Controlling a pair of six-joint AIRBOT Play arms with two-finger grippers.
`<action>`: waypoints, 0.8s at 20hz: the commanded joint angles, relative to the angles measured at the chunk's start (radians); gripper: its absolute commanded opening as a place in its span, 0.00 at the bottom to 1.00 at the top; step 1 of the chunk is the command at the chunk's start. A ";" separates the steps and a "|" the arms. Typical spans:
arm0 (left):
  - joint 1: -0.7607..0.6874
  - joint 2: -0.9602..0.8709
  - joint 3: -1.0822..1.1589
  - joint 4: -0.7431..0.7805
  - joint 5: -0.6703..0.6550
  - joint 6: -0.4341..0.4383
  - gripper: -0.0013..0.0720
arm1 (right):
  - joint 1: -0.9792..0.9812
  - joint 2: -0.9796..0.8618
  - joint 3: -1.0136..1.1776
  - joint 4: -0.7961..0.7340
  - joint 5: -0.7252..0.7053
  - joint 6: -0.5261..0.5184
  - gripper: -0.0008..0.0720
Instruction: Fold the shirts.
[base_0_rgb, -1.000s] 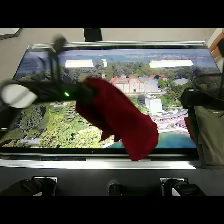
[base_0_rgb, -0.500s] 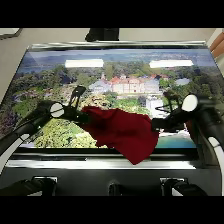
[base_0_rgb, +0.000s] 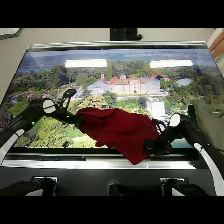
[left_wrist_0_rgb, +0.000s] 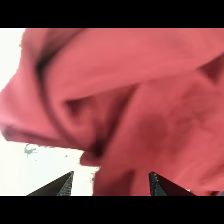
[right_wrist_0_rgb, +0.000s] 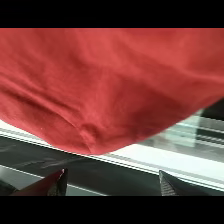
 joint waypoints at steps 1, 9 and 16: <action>0.113 0.002 0.011 -0.002 -0.077 0.043 0.80 | 0.001 -0.003 -0.038 0.039 -0.037 -0.002 0.94; 0.183 -0.004 -0.214 -0.460 0.027 0.178 0.80 | 0.001 -0.003 -0.046 0.043 -0.113 0.046 0.93; 0.141 -0.013 -0.233 -0.525 0.169 0.174 0.47 | 0.001 -0.003 -0.114 0.105 -0.230 0.078 0.73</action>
